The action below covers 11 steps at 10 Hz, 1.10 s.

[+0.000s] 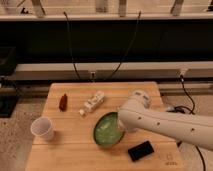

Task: Pick up the ceramic bowl

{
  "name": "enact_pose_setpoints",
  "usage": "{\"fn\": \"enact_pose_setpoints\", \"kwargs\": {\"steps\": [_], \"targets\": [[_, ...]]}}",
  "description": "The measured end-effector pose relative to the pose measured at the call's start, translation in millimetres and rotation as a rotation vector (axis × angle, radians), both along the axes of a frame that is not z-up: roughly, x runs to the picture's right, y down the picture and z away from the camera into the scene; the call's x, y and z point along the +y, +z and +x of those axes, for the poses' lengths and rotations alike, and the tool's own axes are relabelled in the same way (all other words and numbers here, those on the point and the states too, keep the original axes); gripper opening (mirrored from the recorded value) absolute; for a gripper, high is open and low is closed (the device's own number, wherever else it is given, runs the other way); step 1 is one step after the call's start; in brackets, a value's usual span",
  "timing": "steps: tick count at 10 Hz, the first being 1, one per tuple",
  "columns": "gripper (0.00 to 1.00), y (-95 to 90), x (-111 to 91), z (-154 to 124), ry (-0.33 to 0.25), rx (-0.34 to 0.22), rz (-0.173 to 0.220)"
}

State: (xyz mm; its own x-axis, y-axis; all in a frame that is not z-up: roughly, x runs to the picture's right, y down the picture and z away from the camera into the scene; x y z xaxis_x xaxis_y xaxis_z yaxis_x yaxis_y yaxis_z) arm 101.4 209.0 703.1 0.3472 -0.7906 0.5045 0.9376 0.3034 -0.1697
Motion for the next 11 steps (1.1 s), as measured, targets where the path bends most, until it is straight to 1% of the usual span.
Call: {"fn": "enact_pose_setpoints", "kwargs": {"steps": [11], "targets": [[0.00,-3.2,-1.8,-3.1,-0.021,-0.002,0.005]]}}
